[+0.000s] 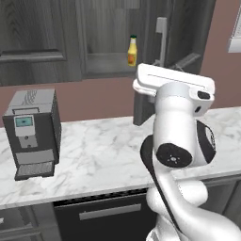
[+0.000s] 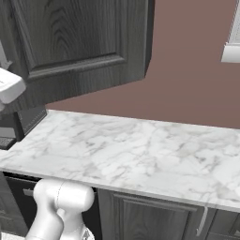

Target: Move the mustard and mayonnaise from the cabinet to the dining counter.

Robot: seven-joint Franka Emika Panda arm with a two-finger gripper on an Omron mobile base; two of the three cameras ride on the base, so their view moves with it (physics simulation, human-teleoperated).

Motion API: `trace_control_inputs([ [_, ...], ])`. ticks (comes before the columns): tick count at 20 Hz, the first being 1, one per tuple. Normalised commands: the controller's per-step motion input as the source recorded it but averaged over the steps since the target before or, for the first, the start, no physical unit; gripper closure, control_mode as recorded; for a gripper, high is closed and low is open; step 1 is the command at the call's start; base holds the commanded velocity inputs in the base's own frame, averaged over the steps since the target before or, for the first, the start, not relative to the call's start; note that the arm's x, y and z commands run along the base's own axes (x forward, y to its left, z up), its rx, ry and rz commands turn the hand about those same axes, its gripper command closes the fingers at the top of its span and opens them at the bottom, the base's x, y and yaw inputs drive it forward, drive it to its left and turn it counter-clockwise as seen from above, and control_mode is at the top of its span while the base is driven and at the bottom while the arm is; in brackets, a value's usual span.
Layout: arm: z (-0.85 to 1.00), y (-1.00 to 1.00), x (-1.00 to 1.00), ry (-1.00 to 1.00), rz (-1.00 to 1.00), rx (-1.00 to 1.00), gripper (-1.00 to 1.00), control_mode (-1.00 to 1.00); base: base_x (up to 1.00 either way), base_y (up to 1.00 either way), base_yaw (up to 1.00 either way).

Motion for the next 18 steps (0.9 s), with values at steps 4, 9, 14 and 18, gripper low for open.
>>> trace_control_inputs([
  [4, 0.00, -0.08, -0.77, 0.06, 0.01, 0.00, -1.00, -1.00, 0.00, 0.00, 0.00],
  [9, 0.00, 0.66, -0.99, 0.02, 0.00, -0.01, -1.00, -1.00, 0.00, 0.00, 0.00],
  [14, 0.00, 0.94, -1.00, 0.00, 0.01, -0.06, -1.00, -1.00, 0.00, 0.00, 0.00],
  [18, 0.00, 0.99, -0.81, 0.00, 0.01, -0.09, -1.00, -1.00, 0.00, 0.00, 0.00],
])
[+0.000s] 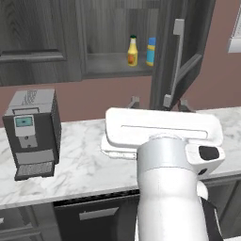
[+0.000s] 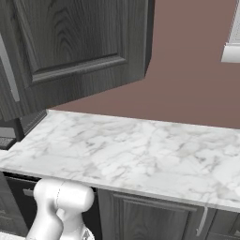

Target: Move the mustard and mayonnaise from the cabinet to the dining counter.

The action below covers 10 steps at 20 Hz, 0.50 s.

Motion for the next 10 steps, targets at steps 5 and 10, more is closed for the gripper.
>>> trace_control_inputs([
  [5, 0.00, 0.67, 0.15, 0.08, -0.05, -0.09, -1.00, -1.00, 0.00, 0.00, 0.00],
  [10, -0.03, 0.12, 0.61, 0.20, -0.21, -0.04, -1.00, -1.00, 0.00, 0.00, 0.00],
])
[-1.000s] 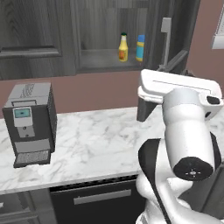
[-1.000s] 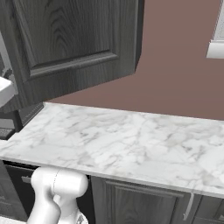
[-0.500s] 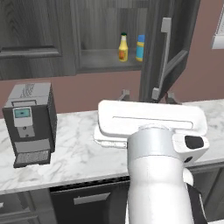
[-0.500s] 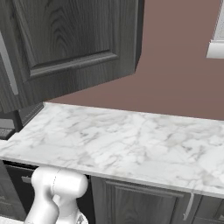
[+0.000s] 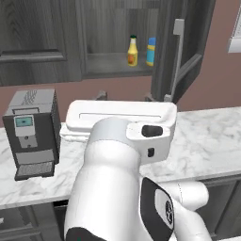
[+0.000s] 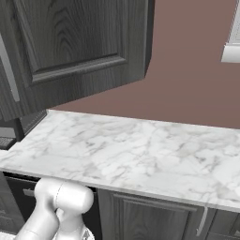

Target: Move the mustard and mayonnaise from the cabinet to the dining counter.

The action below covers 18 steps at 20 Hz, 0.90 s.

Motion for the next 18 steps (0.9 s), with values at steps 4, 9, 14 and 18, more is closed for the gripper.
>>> trace_control_inputs([
  [4, -0.13, 0.00, 0.66, 0.18, -0.22, 0.00, -1.00, -1.00, 0.00, 0.00, 0.00],
  [9, -0.22, 0.00, 0.75, 0.10, -0.25, 0.00, -1.00, -1.00, 0.00, 0.00, 0.00],
  [14, -0.14, -0.02, 0.65, 0.04, -0.23, 0.00, -1.00, -1.00, 0.00, 0.00, 0.00],
  [18, -0.11, -0.19, 0.52, 0.01, -0.22, 0.00, -1.00, -1.00, 0.00, 0.00, 0.00],
])
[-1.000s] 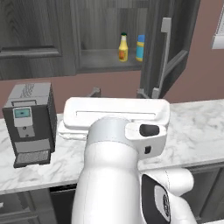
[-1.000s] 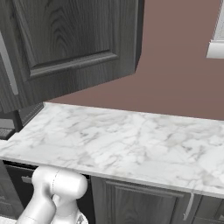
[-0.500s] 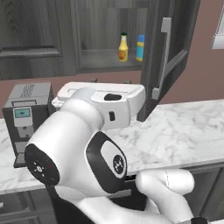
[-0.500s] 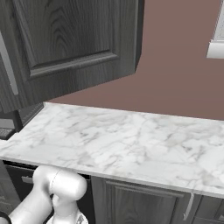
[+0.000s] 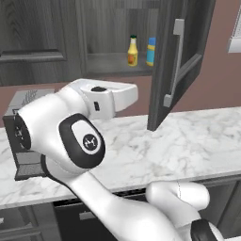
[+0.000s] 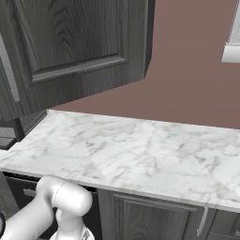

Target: Move the mustard and mayonnaise from the cabinet to the dining counter.

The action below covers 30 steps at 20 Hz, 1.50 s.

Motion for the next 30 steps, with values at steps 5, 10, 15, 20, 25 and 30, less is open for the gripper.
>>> trace_control_inputs([
  [5, -0.06, -0.36, 0.35, 0.00, -0.23, 0.00, -1.00, -1.00, 0.00, 0.00, 0.00],
  [10, -0.01, -0.43, 0.27, 0.03, -0.22, 0.00, -1.00, -1.00, 0.00, 0.00, 0.00],
  [15, 0.00, -0.47, 0.05, 0.01, -0.18, 0.00, -1.00, -1.00, 0.00, 0.00, 0.00],
  [20, 0.00, -0.58, -0.20, 0.00, -0.15, 0.00, -1.00, -1.00, 0.00, 0.00, 0.00],
  [25, 0.00, -0.77, -0.67, 0.00, -0.09, 0.00, -1.00, -1.00, 0.00, 0.00, 0.00],
  [30, 0.00, -0.96, -0.65, 0.00, -0.02, 0.00, -1.00, -1.00, 0.00, 0.00, 0.00],
])
